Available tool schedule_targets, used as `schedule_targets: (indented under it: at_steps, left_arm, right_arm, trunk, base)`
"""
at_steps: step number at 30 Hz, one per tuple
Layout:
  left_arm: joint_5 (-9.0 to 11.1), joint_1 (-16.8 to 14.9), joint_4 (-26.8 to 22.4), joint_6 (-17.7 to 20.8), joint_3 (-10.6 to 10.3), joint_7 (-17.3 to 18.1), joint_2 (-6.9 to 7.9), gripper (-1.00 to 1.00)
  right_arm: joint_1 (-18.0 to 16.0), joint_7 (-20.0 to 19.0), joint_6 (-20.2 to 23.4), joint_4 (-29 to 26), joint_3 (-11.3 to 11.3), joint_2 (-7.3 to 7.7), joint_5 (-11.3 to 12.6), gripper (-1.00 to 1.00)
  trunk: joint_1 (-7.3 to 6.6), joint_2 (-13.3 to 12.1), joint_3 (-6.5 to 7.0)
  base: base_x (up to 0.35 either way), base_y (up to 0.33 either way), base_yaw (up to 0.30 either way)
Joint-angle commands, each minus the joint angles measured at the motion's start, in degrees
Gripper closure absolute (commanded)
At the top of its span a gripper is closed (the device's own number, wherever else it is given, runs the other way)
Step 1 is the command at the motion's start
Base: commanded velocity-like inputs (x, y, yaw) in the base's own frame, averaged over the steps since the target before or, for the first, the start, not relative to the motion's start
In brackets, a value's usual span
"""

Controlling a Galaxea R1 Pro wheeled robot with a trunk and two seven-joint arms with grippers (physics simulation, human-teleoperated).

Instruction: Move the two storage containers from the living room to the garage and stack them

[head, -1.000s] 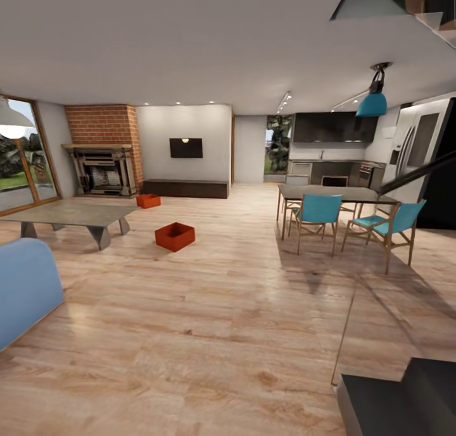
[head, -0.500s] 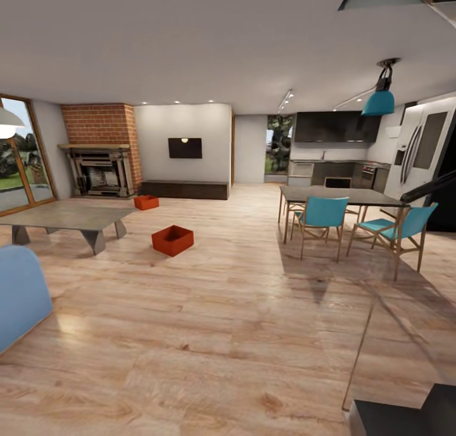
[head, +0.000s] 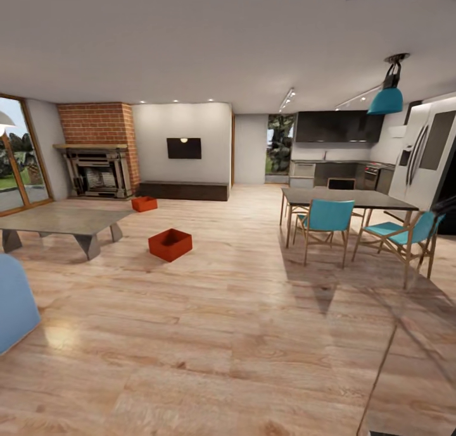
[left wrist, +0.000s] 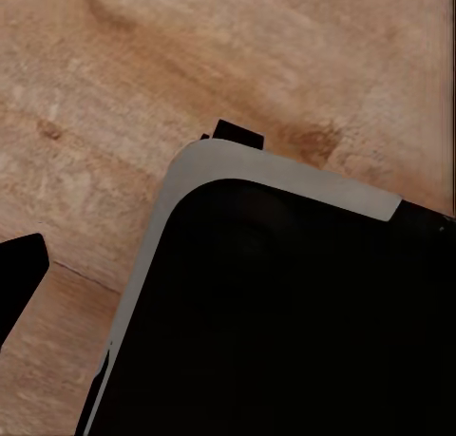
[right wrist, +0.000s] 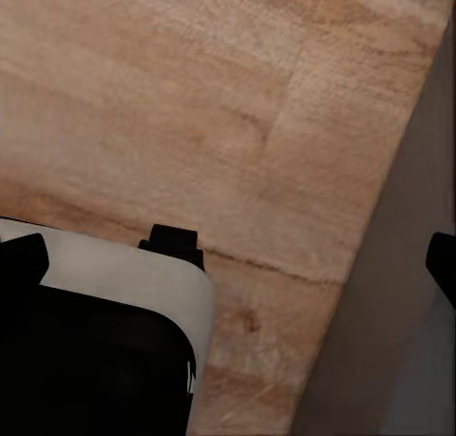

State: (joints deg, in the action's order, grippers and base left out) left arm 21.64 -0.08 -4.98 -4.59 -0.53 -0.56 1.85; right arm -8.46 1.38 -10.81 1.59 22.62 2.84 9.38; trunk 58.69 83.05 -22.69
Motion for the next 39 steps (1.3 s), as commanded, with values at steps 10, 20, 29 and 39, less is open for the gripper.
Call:
schedule_targets:
  at_steps: [10,20,29,39]
  left_arm:
    - [0.2,0.0,0.0,-0.1,-0.1,-0.1,0.00,-1.00]
    - [0.2,0.0,0.0,-0.1,-0.1,-0.1,0.00,-1.00]
    - [0.2,0.0,0.0,-0.1,-0.1,-0.1,0.00,-1.00]
    - [0.2,0.0,0.0,-0.1,-0.1,-0.1,0.00,-1.00]
  right_arm:
    - [-0.1,0.0,-0.3,0.2,0.5,-0.03,0.6,-1.00]
    - [-0.1,0.0,-0.3,0.2,0.5,-0.03,0.6,-1.00]
    - [-0.1,0.0,-0.3,0.2,0.5,-0.09,0.6,-1.00]
    - [-0.1,0.0,-0.3,0.2,0.5,-0.04,0.6,-1.00]
  trunk:
    - [0.03,0.0,-0.06]
    - [0.03,0.0,-0.06]
    - [0.03,0.0,-0.06]
    - [0.03,0.0,-0.06]
  base:
    - [0.326,0.000,0.000]
    - [0.326,0.000,0.000]
    - [0.326,0.000,0.000]
    - [0.326,0.000,0.000]
